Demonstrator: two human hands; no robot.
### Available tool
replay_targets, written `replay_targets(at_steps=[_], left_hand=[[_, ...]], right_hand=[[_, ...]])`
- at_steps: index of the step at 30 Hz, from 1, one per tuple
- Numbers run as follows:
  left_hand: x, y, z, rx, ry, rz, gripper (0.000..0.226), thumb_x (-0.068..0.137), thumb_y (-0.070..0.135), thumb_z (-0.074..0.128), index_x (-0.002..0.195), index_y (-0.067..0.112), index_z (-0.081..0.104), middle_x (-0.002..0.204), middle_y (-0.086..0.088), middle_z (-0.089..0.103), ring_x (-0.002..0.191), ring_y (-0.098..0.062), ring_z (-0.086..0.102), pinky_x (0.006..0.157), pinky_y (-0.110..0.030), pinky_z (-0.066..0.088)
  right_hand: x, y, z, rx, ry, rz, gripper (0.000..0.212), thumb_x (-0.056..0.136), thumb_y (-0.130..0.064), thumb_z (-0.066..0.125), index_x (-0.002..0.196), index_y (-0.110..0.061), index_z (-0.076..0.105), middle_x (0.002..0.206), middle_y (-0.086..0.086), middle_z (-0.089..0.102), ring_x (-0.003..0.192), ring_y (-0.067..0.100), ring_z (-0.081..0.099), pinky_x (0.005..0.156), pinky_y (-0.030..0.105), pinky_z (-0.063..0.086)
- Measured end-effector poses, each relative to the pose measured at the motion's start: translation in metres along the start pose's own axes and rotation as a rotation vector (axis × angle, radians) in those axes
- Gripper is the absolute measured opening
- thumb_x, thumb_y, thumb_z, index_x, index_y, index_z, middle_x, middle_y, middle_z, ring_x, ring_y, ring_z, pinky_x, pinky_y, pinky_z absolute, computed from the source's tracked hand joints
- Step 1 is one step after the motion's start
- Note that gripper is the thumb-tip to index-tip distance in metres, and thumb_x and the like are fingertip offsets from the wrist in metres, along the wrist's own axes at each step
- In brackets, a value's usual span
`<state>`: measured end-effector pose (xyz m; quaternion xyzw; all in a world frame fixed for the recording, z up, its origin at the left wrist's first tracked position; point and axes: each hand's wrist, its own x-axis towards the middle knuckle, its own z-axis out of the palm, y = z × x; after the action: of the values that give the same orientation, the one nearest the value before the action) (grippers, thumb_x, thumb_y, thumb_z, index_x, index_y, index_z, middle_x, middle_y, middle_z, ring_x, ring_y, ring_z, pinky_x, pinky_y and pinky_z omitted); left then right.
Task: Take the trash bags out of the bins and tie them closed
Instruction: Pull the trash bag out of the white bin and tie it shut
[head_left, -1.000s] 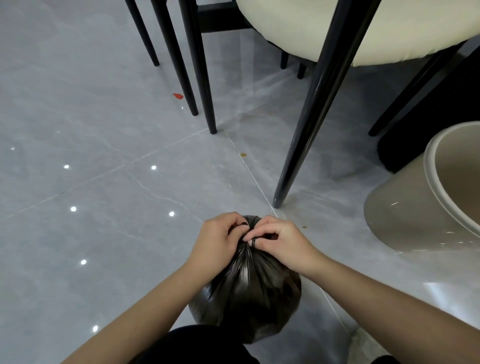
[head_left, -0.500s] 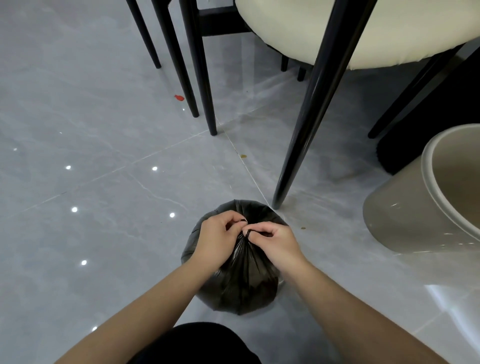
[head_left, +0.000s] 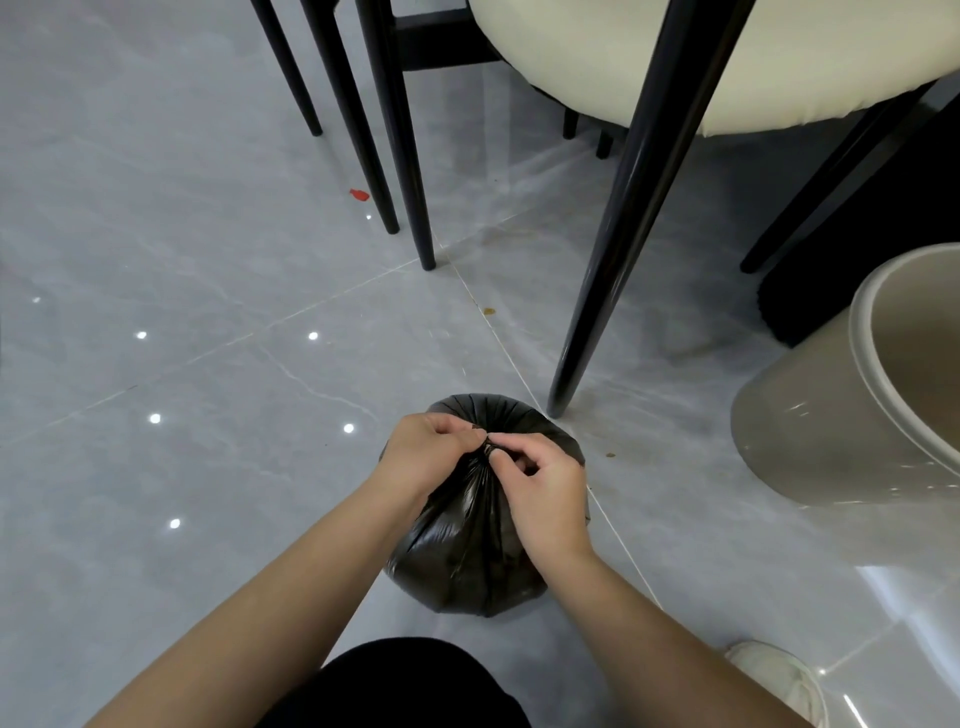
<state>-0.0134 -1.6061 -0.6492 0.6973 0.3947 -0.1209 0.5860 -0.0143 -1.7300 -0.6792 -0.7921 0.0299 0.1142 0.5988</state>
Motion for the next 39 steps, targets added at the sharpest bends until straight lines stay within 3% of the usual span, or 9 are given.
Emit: replay_targets(at_steps=[2, 5, 8, 10, 15, 21, 26, 35, 39], left_hand=[[-0.001, -0.001, -0.001, 0.035, 0.028, 0.04, 0.006, 0.083, 0.021, 0.07, 0.082, 0.015, 0.072, 0.072, 0.004, 0.064, 0.069, -0.008, 0.056, 0.07, -0.023, 0.046], [-0.011, -0.01, -0.005, 0.151, 0.214, 0.38, 0.004, 0.082, 0.018, 0.068, 0.082, 0.021, 0.064, 0.076, 0.008, 0.063, 0.069, -0.003, 0.057, 0.071, -0.018, 0.045], [-0.02, -0.031, -0.007, 0.434, 0.231, 0.683, 0.009, 0.079, 0.024, 0.068, 0.076, 0.029, 0.061, 0.072, 0.013, 0.057, 0.07, -0.004, 0.056, 0.075, -0.036, 0.048], [-0.021, -0.039, -0.003, 0.5, 0.192, 0.693, 0.007, 0.078, 0.027, 0.069, 0.078, 0.032, 0.064, 0.073, 0.017, 0.058, 0.071, -0.002, 0.056, 0.075, -0.043, 0.05], [-0.013, -0.04, 0.004, 0.444, 0.211, 0.718, 0.003, 0.081, 0.018, 0.071, 0.081, 0.021, 0.072, 0.078, 0.014, 0.066, 0.071, -0.005, 0.061, 0.073, -0.037, 0.052], [-0.009, -0.037, 0.002, 0.455, 0.19, 0.698, 0.007, 0.079, 0.027, 0.063, 0.073, 0.028, 0.064, 0.072, 0.015, 0.061, 0.064, -0.006, 0.058, 0.071, -0.042, 0.051], [-0.002, -0.035, -0.003, 0.501, 0.159, 0.744, 0.011, 0.077, 0.032, 0.057, 0.074, 0.026, 0.066, 0.069, 0.015, 0.058, 0.06, -0.004, 0.056, 0.066, -0.041, 0.051], [0.008, -0.04, -0.008, 0.561, 0.032, 0.747, 0.02, 0.08, 0.038, 0.05, 0.087, 0.029, 0.067, 0.077, 0.019, 0.058, 0.067, -0.001, 0.056, 0.076, -0.043, 0.05], [0.007, -0.04, -0.005, 0.689, -0.019, 0.742, 0.014, 0.091, 0.029, 0.05, 0.084, 0.026, 0.061, 0.08, 0.014, 0.056, 0.073, -0.003, 0.054, 0.091, -0.039, 0.037]], right_hand=[[0.001, 0.001, -0.001, -0.055, -0.002, -0.039, 0.016, 0.08, -0.008, 0.068, 0.088, -0.02, 0.076, 0.08, -0.011, 0.067, 0.068, 0.01, 0.056, 0.067, 0.01, 0.043], [0.004, 0.0, 0.0, -0.099, 0.004, -0.045, 0.013, 0.08, -0.01, 0.068, 0.085, -0.02, 0.075, 0.08, -0.011, 0.064, 0.068, 0.01, 0.054, 0.066, 0.01, 0.043], [0.007, -0.001, 0.001, -0.062, 0.011, -0.001, 0.013, 0.079, -0.007, 0.067, 0.082, -0.018, 0.072, 0.085, -0.007, 0.063, 0.068, 0.01, 0.056, 0.065, 0.011, 0.044], [0.007, -0.001, 0.003, -0.043, -0.003, 0.035, 0.013, 0.079, -0.005, 0.066, 0.081, -0.017, 0.071, 0.088, -0.005, 0.063, 0.067, 0.007, 0.056, 0.065, 0.01, 0.045], [0.005, -0.003, 0.001, 0.005, 0.003, 0.074, 0.012, 0.08, -0.003, 0.066, 0.084, -0.013, 0.072, 0.09, -0.003, 0.064, 0.065, 0.002, 0.057, 0.066, 0.008, 0.045], [0.005, -0.003, -0.001, 0.045, -0.087, 0.1, 0.012, 0.085, -0.004, 0.064, 0.087, -0.015, 0.068, 0.098, -0.002, 0.06, 0.073, -0.008, 0.056, 0.069, 0.003, 0.042], [0.008, -0.002, -0.003, 0.049, -0.182, 0.166, 0.007, 0.086, -0.008, 0.065, 0.091, -0.012, 0.068, 0.103, 0.0, 0.057, 0.078, 0.002, 0.055, 0.071, 0.003, 0.042], [0.01, 0.003, -0.009, 0.141, -0.255, 0.313, 0.007, 0.084, -0.01, 0.068, 0.089, -0.012, 0.072, 0.104, -0.001, 0.059, 0.088, 0.005, 0.061, 0.08, 0.013, 0.048], [0.014, 0.008, -0.012, 0.106, -0.241, 0.31, 0.005, 0.083, -0.012, 0.069, 0.085, -0.015, 0.071, 0.102, -0.001, 0.061, 0.089, 0.006, 0.062, 0.083, 0.017, 0.049]])
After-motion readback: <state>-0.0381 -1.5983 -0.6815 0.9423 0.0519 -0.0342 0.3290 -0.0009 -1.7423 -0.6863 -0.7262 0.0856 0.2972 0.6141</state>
